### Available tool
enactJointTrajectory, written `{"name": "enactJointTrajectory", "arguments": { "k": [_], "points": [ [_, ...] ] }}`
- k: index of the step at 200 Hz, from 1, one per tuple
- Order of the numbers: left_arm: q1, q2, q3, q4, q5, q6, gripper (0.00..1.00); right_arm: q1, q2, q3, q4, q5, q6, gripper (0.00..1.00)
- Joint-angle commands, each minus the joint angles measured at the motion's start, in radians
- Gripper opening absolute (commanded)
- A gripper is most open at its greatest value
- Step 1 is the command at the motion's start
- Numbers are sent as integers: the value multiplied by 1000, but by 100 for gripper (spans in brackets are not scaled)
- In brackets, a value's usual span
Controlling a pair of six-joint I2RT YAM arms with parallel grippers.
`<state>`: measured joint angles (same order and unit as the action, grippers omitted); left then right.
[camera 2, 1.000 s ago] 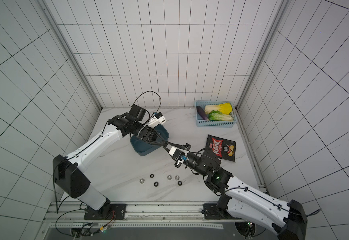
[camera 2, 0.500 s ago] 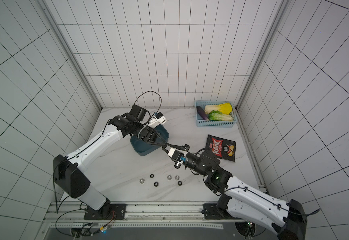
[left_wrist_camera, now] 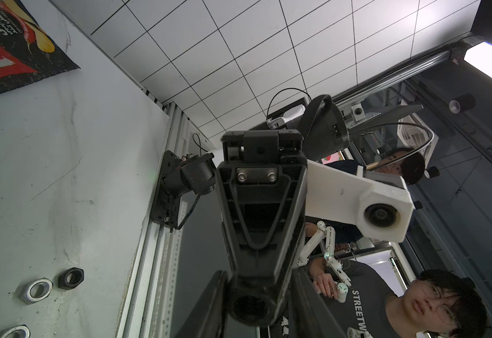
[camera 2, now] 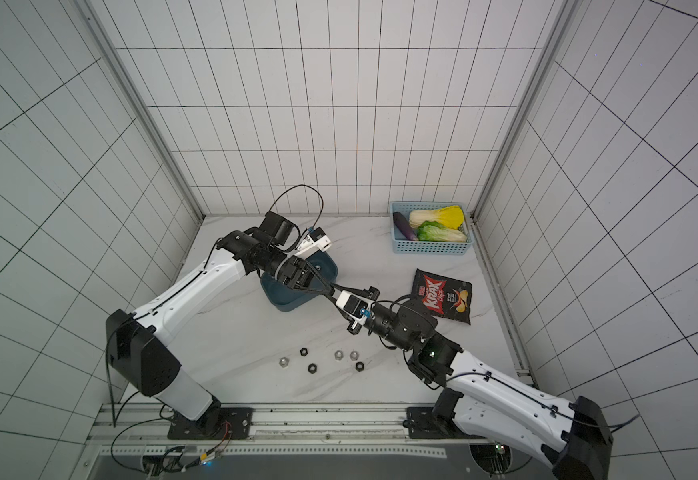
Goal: Put the nuts on the desktop into the storage box
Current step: Pick up the nut from the center of the board, then place the nut in the storage box.
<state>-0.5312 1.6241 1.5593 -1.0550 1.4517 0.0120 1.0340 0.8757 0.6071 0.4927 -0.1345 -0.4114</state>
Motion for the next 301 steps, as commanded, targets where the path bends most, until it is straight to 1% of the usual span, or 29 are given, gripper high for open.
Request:
{"name": "enactJointTrajectory", "arguments": {
  "k": [1,11,42,74,84,99,122,132,147,158,167,186,206,244,279,301],
  "points": [
    [-8,-6,40,-39,21,57,21,-16,-3,-26,-9,-4,22,14],
    [-9,-3,46,-40,17,58,17,-16,-2,-27,-11,-23,22,15],
    [-7,3,63,-49,-7,62,15,-15,-13,-33,-22,-71,3,23],
    [-5,11,71,-53,-59,66,14,-16,-32,-33,-58,-61,-14,37],
    [0,13,76,-55,-93,66,14,-17,-39,-36,-73,-46,-12,44],
    [20,17,79,-55,-150,71,14,-17,-47,-41,-105,-19,-6,60],
    [72,30,77,-46,-222,81,14,-25,-43,-42,-188,40,34,75],
    [96,37,66,-32,-279,90,14,-30,-36,-49,-209,67,59,82],
    [127,42,38,9,-398,94,14,-39,-15,-47,-260,99,90,85],
    [143,51,14,43,-500,105,14,-45,15,-30,-322,111,107,85],
    [149,61,-6,76,-614,113,14,-47,45,-14,-367,130,130,85],
    [153,102,-38,126,-911,143,14,-47,126,16,-438,165,169,85],
    [165,164,-69,195,-1125,138,14,-46,201,43,-478,171,208,85],
    [172,254,-84,291,-1360,128,14,-46,283,54,-468,171,241,85],
    [169,360,-49,276,-1429,116,17,-43,347,84,-473,196,263,85],
    [170,384,-60,280,-1453,105,20,-42,366,89,-479,207,261,85]
  ]
}}
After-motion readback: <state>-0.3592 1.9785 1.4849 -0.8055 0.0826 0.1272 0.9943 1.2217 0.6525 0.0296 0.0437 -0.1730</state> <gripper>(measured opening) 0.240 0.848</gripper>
